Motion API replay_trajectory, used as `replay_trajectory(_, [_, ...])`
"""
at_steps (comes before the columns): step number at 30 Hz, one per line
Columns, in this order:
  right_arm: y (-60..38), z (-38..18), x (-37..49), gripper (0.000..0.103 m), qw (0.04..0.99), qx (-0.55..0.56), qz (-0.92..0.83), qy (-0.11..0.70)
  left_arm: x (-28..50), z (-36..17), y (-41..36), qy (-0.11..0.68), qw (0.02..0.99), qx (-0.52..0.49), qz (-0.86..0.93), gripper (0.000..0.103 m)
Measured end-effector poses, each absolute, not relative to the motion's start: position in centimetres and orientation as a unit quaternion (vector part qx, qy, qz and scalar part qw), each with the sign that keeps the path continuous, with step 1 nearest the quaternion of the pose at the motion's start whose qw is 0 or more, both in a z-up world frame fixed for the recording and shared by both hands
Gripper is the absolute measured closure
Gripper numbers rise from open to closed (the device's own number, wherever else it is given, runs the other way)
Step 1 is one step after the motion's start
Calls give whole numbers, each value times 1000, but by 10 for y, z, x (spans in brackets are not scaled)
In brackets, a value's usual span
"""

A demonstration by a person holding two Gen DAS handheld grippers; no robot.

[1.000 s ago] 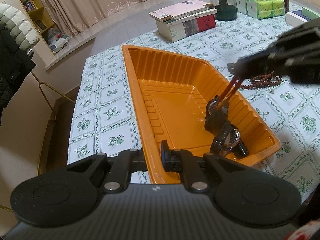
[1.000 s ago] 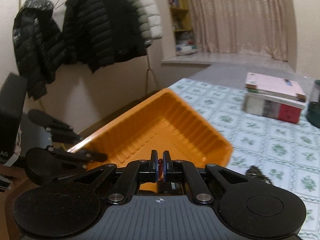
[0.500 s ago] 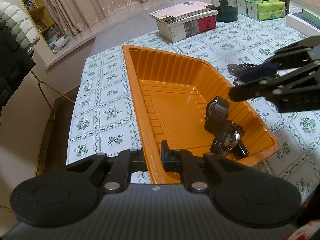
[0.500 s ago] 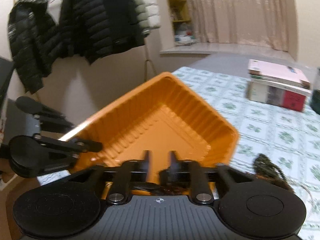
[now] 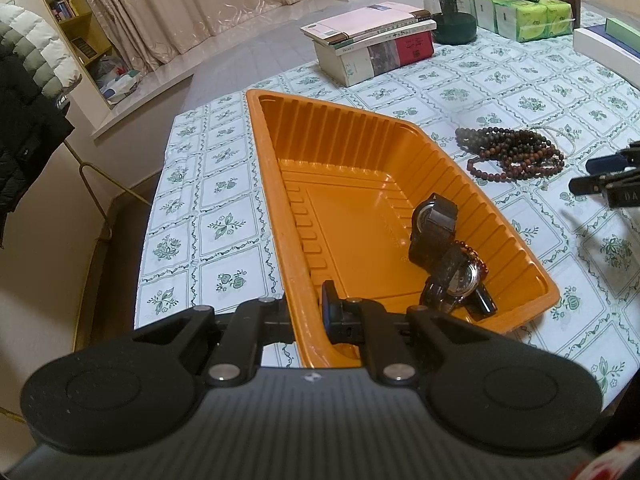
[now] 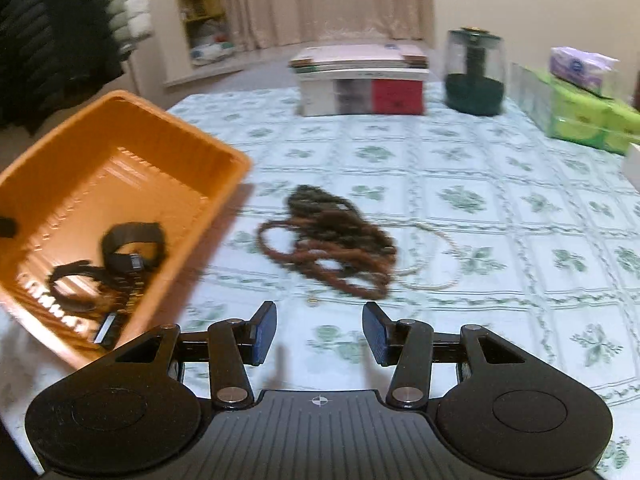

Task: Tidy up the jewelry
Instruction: 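Pick up a brown bead bracelet with the right gripper and drop it into the tray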

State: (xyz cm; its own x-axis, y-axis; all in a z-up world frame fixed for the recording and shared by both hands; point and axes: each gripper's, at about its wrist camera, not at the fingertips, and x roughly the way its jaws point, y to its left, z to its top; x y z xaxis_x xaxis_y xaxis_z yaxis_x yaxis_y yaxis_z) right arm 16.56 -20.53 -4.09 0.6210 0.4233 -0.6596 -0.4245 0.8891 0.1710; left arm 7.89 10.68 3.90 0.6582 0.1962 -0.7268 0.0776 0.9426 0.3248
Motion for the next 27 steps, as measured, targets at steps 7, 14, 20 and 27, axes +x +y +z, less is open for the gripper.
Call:
replay_trajectory(7, [-208,-48,192,62,909,-33,224,349,79,39,105,414,894,167,35,93])
replay_trajectory(14, [-200,-66,211,82,903,-81,227,355,79,40,104,415,893,169,36,93])
replay_trajectory(20, [-198,-58,205,96,903,-99,230,349,79,40,104,414,894,169,35,93])
replay_trajectory(27, [-193,-11,181,97,912,-127,249,300,80,40,103,414,893,173,34,93])
